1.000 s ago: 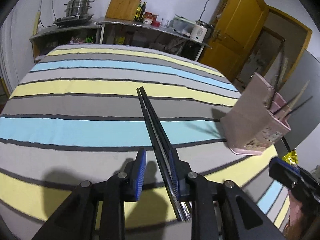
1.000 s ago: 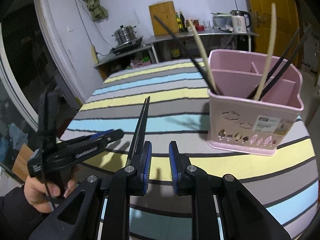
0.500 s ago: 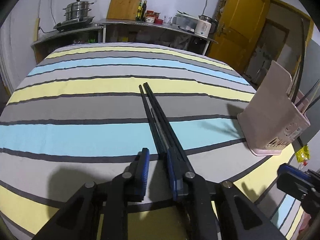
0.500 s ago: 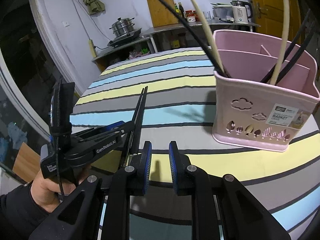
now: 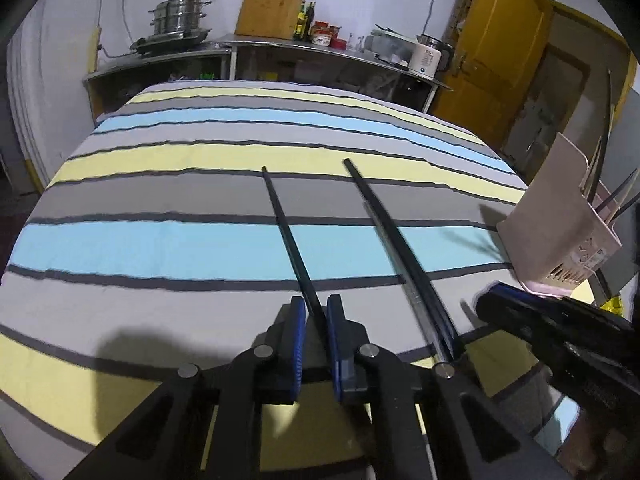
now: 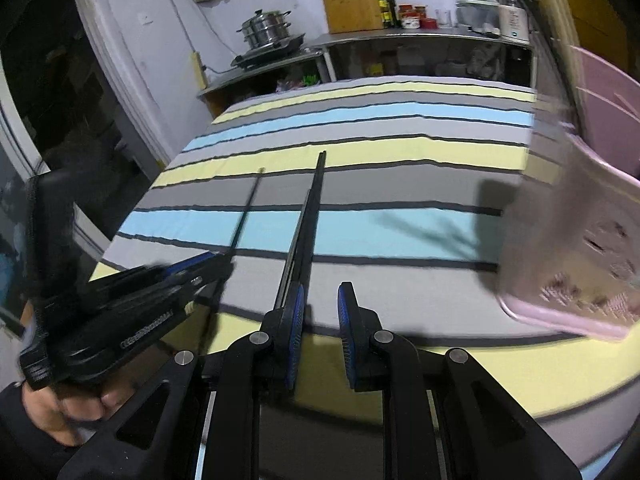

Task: Organize utensils
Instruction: 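Grasp a black chopstick with the left tool while the right tool grasps another black chopstick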

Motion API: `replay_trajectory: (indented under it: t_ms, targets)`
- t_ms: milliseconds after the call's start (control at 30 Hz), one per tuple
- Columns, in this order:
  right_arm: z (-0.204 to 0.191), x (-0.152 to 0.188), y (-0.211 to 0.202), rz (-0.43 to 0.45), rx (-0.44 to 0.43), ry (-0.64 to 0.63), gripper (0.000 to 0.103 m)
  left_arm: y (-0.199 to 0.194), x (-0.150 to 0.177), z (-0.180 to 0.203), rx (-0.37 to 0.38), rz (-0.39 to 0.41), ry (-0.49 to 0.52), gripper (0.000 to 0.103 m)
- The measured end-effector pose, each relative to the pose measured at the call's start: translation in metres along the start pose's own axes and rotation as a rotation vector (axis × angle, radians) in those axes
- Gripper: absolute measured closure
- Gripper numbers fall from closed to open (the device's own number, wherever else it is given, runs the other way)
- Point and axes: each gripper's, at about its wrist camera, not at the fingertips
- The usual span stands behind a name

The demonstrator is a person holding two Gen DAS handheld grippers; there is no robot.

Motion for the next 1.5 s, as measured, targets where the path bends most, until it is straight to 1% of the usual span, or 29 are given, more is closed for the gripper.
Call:
replay_trajectory:
  t_ms: [33, 200, 300, 500, 733, 933, 1067, 1267, 1333, 1400, 1467, 1500]
  targets:
    - [-0.002, -0.003, 0.008, -0.009, 0.002, -0.004, 0.085, -0.001, 0.0, -0.002, -0.01, -0.005, -0.003, 0.09]
    - [-0.012, -0.013, 0.032, -0.039, -0.001, -0.023, 0.085, -0.005, -0.003, -0.014, 0.032, -0.015, -0.054, 0.09]
    - [-0.014, -0.017, 0.036, -0.032, 0.008, -0.031, 0.085, -0.001, -0.008, -0.015, 0.033, -0.011, -0.062, 0.09]
    - [-0.005, -0.017, 0.037, -0.031, 0.03, -0.024, 0.085, 0.01, -0.019, -0.016, 0.023, -0.011, -0.056, 0.09]
    - [-0.011, -0.019, 0.036, -0.039, 0.064, -0.035, 0.085, 0.017, -0.027, -0.019, 0.016, -0.009, -0.052, 0.09]
    - [-0.023, -0.036, 0.052, -0.043, 0.08, -0.099, 0.085, 0.026, -0.037, -0.023, 0.021, -0.006, -0.05, 0.09]
    - [-0.024, -0.048, 0.063, -0.043, 0.082, -0.098, 0.085, 0.031, -0.041, -0.024, 0.028, -0.001, -0.041, 0.09]
    - [-0.028, -0.057, 0.073, -0.025, 0.095, -0.117, 0.085, 0.038, -0.046, -0.021, 0.01, 0.002, -0.025, 0.09]
    - [-0.029, -0.06, 0.075, -0.027, 0.106, -0.119, 0.092, 0.039, -0.047, -0.018, -0.006, -0.004, -0.009, 0.09]
    - [-0.029, -0.062, 0.076, -0.029, 0.114, -0.121, 0.096, 0.041, -0.049, -0.015, -0.019, -0.011, 0.004, 0.091]
    - [-0.027, -0.064, 0.076, -0.042, 0.107, -0.113, 0.096, 0.041, -0.051, -0.017, -0.022, -0.012, -0.006, 0.095]
    - [-0.027, -0.064, 0.075, -0.047, 0.101, -0.109, 0.097, 0.04, -0.052, -0.02, -0.005, -0.014, -0.02, 0.096]
Point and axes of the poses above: each gripper's, at about its wrist camera, not at the fingertips, and y roughly the way its jaws point, z to its right, x to its underside, and after that the axes turned 14 degrees about x, right-handed
